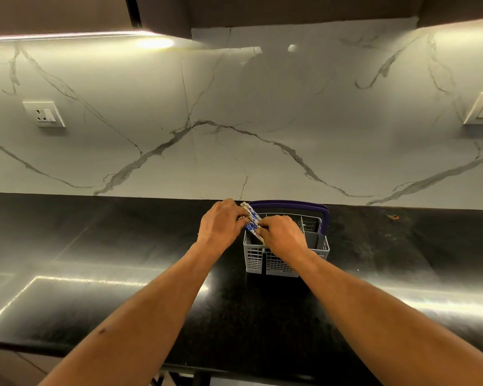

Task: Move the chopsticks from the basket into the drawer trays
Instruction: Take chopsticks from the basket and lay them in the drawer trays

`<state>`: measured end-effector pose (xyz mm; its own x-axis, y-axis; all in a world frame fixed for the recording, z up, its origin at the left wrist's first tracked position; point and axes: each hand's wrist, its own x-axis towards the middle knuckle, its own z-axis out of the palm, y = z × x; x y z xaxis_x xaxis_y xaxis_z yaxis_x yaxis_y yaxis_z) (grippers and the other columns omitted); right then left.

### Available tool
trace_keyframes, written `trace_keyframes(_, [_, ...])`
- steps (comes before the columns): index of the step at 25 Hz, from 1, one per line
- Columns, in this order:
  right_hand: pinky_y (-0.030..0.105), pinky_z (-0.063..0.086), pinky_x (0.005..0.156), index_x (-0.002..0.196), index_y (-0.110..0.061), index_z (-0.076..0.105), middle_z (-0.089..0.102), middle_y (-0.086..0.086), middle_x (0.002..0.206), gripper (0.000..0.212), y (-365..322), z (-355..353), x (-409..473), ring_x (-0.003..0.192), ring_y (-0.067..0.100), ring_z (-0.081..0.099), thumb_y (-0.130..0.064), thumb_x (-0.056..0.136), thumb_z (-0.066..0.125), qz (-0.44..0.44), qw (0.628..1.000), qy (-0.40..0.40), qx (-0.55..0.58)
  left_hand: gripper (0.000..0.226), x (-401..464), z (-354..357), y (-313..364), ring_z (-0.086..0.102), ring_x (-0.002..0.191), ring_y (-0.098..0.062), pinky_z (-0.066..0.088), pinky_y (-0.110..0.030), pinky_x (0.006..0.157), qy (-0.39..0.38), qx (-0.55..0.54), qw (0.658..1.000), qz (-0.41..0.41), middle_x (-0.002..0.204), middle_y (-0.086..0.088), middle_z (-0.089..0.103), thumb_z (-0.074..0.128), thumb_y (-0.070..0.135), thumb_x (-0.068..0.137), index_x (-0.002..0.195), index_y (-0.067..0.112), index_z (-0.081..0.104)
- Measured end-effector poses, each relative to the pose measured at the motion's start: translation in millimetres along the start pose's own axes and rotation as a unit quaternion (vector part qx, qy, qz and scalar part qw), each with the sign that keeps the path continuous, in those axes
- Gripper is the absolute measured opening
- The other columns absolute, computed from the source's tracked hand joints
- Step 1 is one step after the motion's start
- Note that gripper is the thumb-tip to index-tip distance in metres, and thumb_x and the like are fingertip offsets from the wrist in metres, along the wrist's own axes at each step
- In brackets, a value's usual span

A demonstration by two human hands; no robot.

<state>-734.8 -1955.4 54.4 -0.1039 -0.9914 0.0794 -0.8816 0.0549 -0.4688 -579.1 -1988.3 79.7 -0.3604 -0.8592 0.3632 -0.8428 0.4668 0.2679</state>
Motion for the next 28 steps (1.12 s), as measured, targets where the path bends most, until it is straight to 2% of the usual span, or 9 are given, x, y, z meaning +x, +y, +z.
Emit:
trace_keyframes(3, [0.031, 0.051, 0.065, 0.109, -0.018, 0.073, 0.071, 0.003, 0.091, 0.025, -2, -7, -4, 0.079, 0.017, 0.065, -0.030, 0.100, 0.053, -0.006, 1.000, 0.008, 0.018, 0.023, 2, -3, 3, 0.061, 0.091, -0.013, 0.041, -0.020, 0.075, 0.003, -0.048, 0.999, 0.001, 0.106, -0.001, 0.068, 0.064, 0.028, 0.094, 0.114, 0.021, 0.073])
trace_keyframes(6, [0.037, 0.058, 0.074, 0.113, -0.019, 0.073, 0.074, 0.004, 0.096, 0.025, -3, -17, -7, 0.081, 0.018, 0.067, -0.028, 0.100, 0.052, -0.020, 0.999, 0.032, 0.022, 0.019, 5, -7, 5, 0.064, 0.088, -0.008, 0.046, -0.019, 0.078, -0.004, -0.145, 0.989, -0.019, 0.102, 0.001, 0.073, 0.067, 0.023, 0.092, 0.108, 0.019, 0.075])
trace_keyframes(9, [0.036, 0.058, 0.078, 0.112, -0.020, 0.074, 0.076, 0.006, 0.099, 0.024, -8, -33, -5, 0.083, 0.018, 0.068, -0.026, 0.100, 0.055, -0.035, 0.996, 0.066, 0.043, 0.026, 8, -14, 14, 0.068, 0.093, -0.006, 0.050, -0.014, 0.083, -0.012, -0.307, 0.948, -0.078, 0.107, 0.000, 0.075, 0.072, 0.021, 0.089, 0.115, 0.015, 0.073])
trace_keyframes(12, [0.027, 0.056, 0.074, 0.115, -0.016, 0.074, 0.077, 0.006, 0.100, 0.023, -20, -57, -8, 0.077, 0.014, 0.067, -0.023, 0.099, 0.058, -0.068, 0.988, 0.108, 0.087, 0.035, 12, -28, 30, 0.070, 0.097, -0.004, 0.055, -0.024, 0.095, -0.010, -0.421, 0.903, -0.084, 0.110, 0.000, 0.075, 0.070, 0.020, 0.091, 0.125, 0.015, 0.067])
trace_keyframes(15, [0.015, 0.046, 0.060, 0.116, -0.015, 0.073, 0.077, 0.005, 0.097, 0.023, -31, -83, -17, 0.063, 0.006, 0.061, -0.022, 0.098, 0.060, -0.077, 0.976, 0.151, 0.140, 0.031, 17, -46, 46, 0.069, 0.106, -0.006, 0.053, -0.030, 0.100, 0.029, -0.492, 0.868, -0.059, 0.113, 0.003, 0.074, 0.070, 0.019, 0.090, 0.121, 0.018, 0.069])
trace_keyframes(18, [0.017, 0.047, 0.058, 0.112, -0.015, 0.074, 0.076, 0.003, 0.092, 0.022, -36, -104, -31, 0.063, 0.007, 0.063, -0.025, 0.098, 0.061, -0.072, 0.966, 0.166, 0.184, 0.025, 19, -65, 62, 0.069, 0.107, -0.008, 0.053, -0.029, 0.099, 0.036, -0.531, 0.846, -0.039, 0.110, 0.002, 0.075, 0.070, 0.019, 0.090, 0.114, 0.020, 0.073])
trace_keyframes(20, [0.029, 0.058, 0.073, 0.107, -0.015, 0.075, 0.076, 0.002, 0.090, 0.020, -33, -109, -42, 0.075, 0.015, 0.071, -0.026, 0.097, 0.062, -0.062, 0.959, 0.151, 0.232, 0.023, 19, -78, 71, 0.071, 0.103, -0.012, 0.055, -0.028, 0.094, 0.028, -0.558, 0.828, -0.039, 0.105, -0.001, 0.077, 0.070, 0.017, 0.090, 0.112, 0.018, 0.073])
trace_keyframes(23, [0.038, 0.060, 0.086, 0.100, -0.017, 0.077, 0.076, -0.002, 0.084, 0.016, -18, -99, -62, 0.079, 0.018, 0.073, -0.026, 0.096, 0.064, -0.031, 0.959, 0.092, 0.267, 0.019, 18, -98, 81, 0.076, 0.092, -0.019, 0.061, -0.030, 0.081, 0.003, -0.632, 0.771, -0.080, 0.097, -0.007, 0.078, 0.066, 0.009, 0.093, 0.111, 0.011, 0.071])
trace_keyframes(28, [0.038, 0.061, 0.087, 0.102, -0.021, 0.078, 0.078, -0.004, 0.087, 0.014, 11, -64, -108, 0.084, 0.013, 0.075, -0.024, 0.093, 0.067, 0.031, 0.938, 0.008, 0.344, 0.022, 6, -108, 85, 0.077, 0.086, -0.020, 0.063, -0.031, 0.071, -0.048, -0.631, 0.765, -0.115, 0.097, -0.010, 0.077, 0.066, 0.008, 0.092, 0.113, 0.007, 0.070])
